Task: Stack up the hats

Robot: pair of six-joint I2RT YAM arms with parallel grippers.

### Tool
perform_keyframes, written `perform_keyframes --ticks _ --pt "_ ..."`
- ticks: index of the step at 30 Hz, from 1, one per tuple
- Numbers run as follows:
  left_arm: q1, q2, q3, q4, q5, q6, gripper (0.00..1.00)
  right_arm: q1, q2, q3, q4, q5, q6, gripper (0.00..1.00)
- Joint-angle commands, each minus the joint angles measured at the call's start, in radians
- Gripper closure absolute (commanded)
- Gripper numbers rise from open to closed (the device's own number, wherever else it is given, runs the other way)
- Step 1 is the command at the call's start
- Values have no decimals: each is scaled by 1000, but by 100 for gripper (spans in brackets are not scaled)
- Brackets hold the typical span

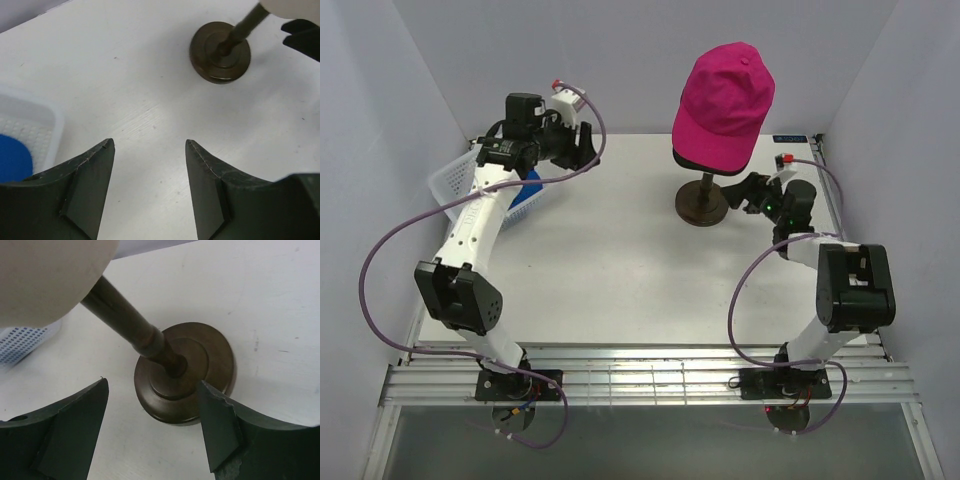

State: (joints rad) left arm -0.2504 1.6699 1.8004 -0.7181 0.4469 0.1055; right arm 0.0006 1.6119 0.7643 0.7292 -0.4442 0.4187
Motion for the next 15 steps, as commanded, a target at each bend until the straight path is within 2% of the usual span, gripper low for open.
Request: perform_keyframes --ticks 1,3,6,9,15 --pt "97 -39 -19 16 18 17 31 58 81 -4 259 1 -12 23" --pt "190 -6 -24 20 24 23 30 59 135 -3 301 5 23 23" --pt "310 48 -30 38 -43 33 25 64 180 -23 430 19 72 23" --pt "397 164 -7 61 -152 25 17 90 215 3 451 30 62 23" --pt "461 310 68 77 -276 59 12 139 319 84 475 53 60 25"
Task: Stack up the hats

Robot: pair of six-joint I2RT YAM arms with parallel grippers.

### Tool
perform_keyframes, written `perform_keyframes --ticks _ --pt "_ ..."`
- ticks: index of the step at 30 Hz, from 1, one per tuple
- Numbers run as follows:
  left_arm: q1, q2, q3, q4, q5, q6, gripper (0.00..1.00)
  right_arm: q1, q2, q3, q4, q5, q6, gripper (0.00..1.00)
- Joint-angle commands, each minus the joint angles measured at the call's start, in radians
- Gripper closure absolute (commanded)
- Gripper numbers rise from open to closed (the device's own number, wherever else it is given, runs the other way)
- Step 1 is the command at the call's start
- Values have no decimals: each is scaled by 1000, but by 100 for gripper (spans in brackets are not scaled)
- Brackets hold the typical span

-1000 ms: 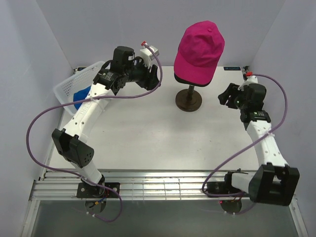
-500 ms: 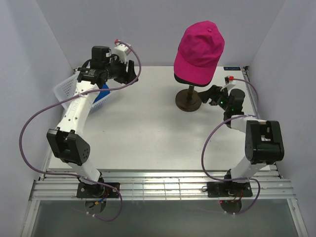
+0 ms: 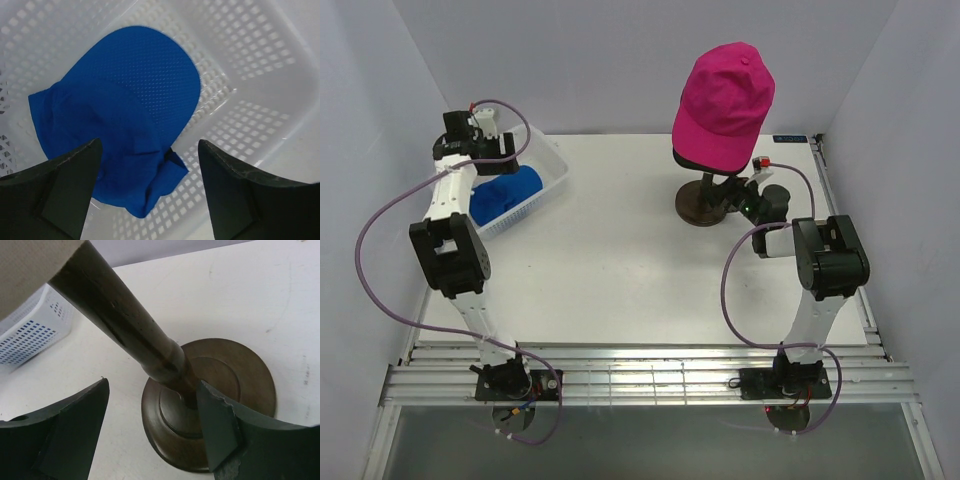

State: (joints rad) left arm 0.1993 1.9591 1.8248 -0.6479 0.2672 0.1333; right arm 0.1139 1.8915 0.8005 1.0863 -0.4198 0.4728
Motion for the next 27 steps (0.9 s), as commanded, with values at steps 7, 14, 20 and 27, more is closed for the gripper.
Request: perform_keyframes --ticks 7,14,20,27 --pt "45 110 -9 24 -114 81 13 75 89 80 162 95 21 34" --pt "49 239 80 74 -128 60 26 127 116 76 190 165 49 47" --pt "49 322 120 115 -143 68 38 158 83 29 201 222 41 49" --pt "49 370 174 133 -146 42 100 190 37 5 164 276 13 50"
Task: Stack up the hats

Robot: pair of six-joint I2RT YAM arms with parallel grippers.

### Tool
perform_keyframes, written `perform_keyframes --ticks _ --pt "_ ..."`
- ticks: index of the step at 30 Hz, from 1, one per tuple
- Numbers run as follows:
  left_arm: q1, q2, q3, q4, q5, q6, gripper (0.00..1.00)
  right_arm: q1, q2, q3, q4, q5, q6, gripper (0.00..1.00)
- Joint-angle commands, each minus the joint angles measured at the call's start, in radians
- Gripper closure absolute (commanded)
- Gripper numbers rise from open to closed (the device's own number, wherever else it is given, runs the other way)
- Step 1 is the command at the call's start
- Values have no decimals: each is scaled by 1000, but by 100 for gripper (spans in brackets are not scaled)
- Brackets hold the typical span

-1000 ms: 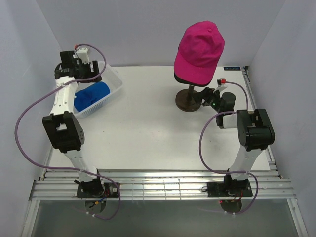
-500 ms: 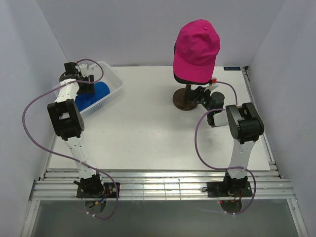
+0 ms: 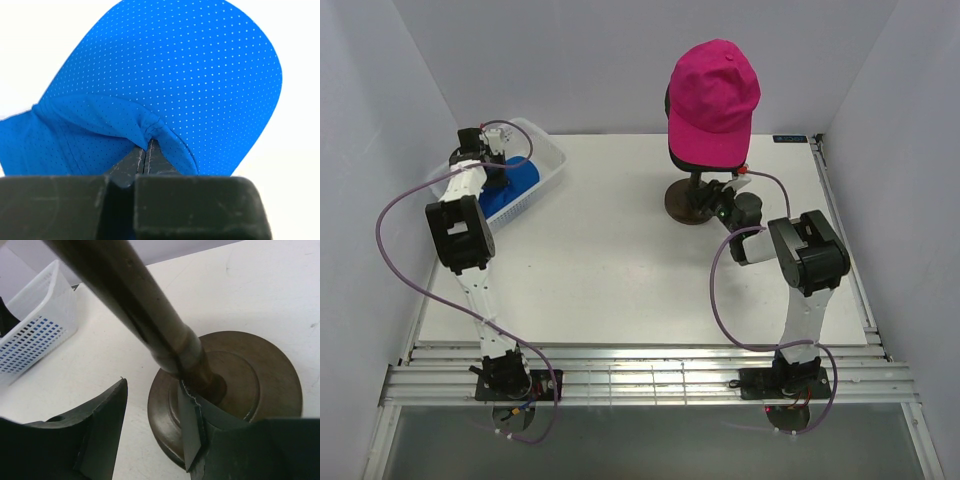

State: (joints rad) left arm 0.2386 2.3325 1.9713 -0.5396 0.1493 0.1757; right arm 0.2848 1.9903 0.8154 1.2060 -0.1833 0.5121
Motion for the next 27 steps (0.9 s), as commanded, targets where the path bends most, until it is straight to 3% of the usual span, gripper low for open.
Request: perform_keyframes --ticks 1,17,21,27 --pt "10 -12 24 27 -25 -2 100 20 -76 -15 40 48 -26 50" --pt "10 -335 -74 76 93 -16 100 19 -383 -117 -226 130 -162 39" --pt "8 -418 -78 73 130 -28 100 19 -458 -140 -370 124 -188 35" --pt "8 -577 -84 49 352 -56 100 19 -585 -153 -626 68 -259 26"
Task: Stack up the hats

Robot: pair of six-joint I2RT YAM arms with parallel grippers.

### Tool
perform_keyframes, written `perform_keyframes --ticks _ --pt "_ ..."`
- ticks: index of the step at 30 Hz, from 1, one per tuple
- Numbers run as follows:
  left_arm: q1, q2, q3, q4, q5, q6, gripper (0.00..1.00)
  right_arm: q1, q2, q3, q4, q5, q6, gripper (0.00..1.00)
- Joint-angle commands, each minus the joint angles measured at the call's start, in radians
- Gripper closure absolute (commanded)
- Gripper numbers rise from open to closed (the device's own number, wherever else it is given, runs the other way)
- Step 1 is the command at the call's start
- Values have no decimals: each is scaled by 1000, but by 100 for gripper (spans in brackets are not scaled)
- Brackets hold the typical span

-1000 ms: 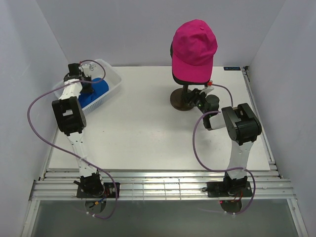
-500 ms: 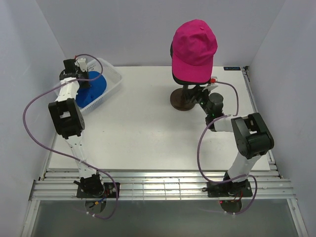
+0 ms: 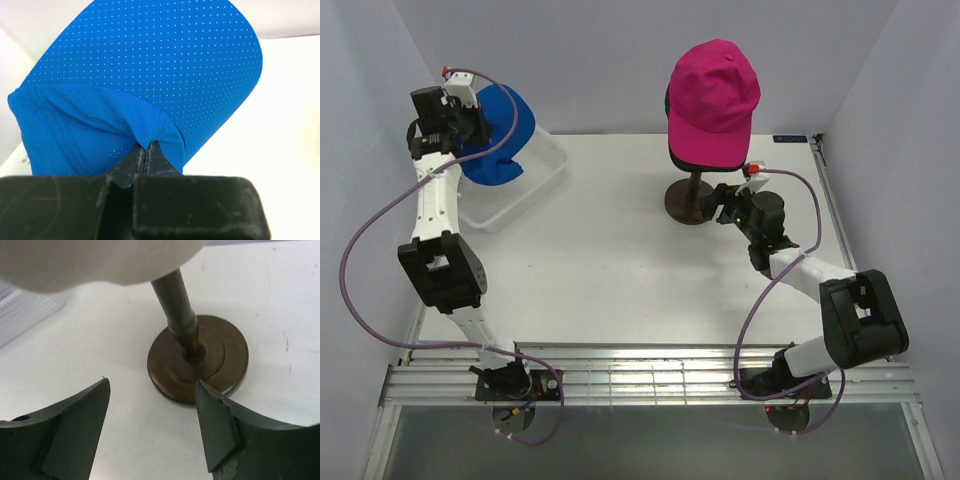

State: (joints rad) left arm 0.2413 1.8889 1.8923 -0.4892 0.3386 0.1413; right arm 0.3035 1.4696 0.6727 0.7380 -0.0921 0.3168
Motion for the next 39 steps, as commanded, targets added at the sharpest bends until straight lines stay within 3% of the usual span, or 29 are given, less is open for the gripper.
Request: perform_keyframes --ticks 1,9,17,21,28,33,36,39 --pt "1 -154 -9 -11 190 -23 100 0 -113 -27 -228 -21 -73 25" --pt "-60 -312 -56 -153 480 -13 100 0 -460 -127 -530 9 -218 22" --pt "-148 -485 -133 -357 759 134 100 45 -781 -38 -940 -352 -582 24" --pt "-226 -547 -212 -449 813 234 100 82 -905 78 -968 -361 -679 24" --pt "-419 -639 -360 -500 889 290 100 193 -704 389 -916 -247 -902 27" --pt "-488 -653 -420 -505 909 291 100 403 -611 399 -694 -239 -1287 10" --pt "-513 -648 -424 -540 910 323 100 505 -519 476 -796 -256 -1502 7" --pt "-537 -646 -420 -568 910 353 100 568 -459 530 -854 -244 -1559 5"
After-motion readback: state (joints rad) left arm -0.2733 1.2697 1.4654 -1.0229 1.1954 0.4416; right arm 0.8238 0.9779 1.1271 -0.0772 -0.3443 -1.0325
